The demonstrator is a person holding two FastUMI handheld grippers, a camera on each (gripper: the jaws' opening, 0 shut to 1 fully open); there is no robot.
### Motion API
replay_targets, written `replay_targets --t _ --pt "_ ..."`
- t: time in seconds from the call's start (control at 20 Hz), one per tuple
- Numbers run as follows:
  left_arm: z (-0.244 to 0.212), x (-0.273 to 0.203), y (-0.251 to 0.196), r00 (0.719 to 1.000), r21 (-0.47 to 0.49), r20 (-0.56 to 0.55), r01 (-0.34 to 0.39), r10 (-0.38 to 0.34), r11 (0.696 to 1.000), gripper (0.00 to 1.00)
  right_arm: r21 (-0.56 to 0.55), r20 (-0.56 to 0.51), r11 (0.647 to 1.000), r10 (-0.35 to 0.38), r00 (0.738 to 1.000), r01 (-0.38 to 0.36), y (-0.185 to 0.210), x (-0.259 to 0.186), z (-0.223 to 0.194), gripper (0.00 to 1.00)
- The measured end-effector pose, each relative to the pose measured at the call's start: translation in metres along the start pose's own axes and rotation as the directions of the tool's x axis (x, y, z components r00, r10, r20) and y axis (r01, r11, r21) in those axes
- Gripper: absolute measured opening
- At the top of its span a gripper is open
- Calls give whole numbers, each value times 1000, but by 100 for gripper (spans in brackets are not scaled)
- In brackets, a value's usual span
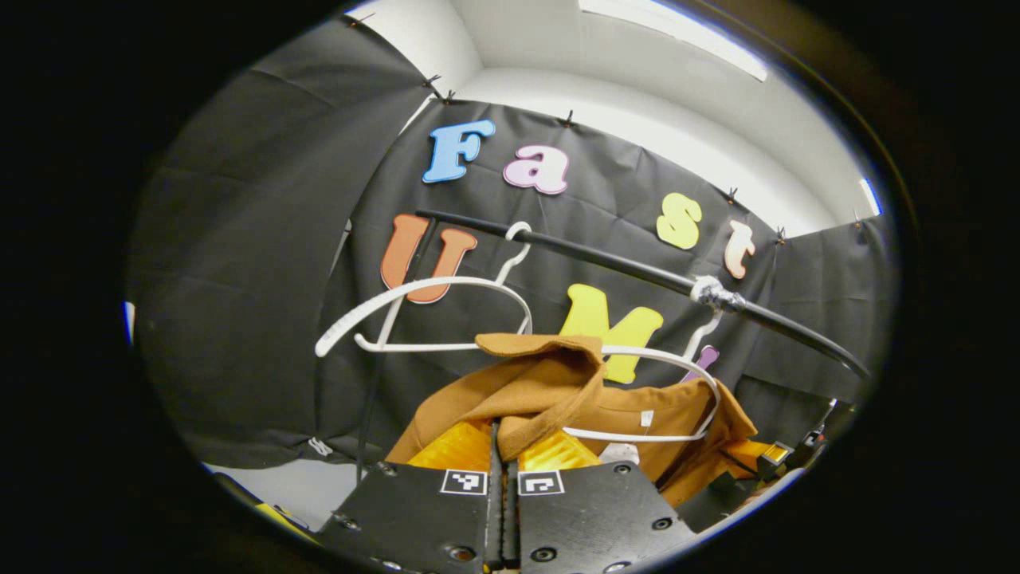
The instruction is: Grasp the clothes on the hanger with both hands and then place them into the laundry hamper below.
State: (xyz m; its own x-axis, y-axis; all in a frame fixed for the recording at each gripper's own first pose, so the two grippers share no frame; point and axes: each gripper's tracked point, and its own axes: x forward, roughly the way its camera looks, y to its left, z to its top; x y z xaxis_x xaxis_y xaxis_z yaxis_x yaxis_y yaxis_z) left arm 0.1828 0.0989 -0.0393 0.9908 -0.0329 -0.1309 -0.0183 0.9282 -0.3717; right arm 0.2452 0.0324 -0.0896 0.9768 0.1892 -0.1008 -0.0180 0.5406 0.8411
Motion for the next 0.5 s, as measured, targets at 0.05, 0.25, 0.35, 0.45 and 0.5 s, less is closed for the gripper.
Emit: replay_targets --t 0.05,0.25,0.35,0.45,0.5 --pt "4 -1 0 1000 -3 8 4 -4 1000 0 1 6 1000 10 1000 -10 3 1 4 6" --pt "11 1 11 1000 -25 5 17 -17 1000 0 10 43 999 33 999 -34 7 1 24 5" --pt "18 1 16 1000 -47 12 16 -16 999 0 53 53 997 50 997 -53 9 5 33 5" --pt "25 3 24 1000 -74 17 13 -12 997 0 80 59 995 62 996 -67 9 10 39 5" --pt "26 6 28 1000 -81 16 6 -5 997 0 96 52 993 68 996 -73 8 14 39 5"
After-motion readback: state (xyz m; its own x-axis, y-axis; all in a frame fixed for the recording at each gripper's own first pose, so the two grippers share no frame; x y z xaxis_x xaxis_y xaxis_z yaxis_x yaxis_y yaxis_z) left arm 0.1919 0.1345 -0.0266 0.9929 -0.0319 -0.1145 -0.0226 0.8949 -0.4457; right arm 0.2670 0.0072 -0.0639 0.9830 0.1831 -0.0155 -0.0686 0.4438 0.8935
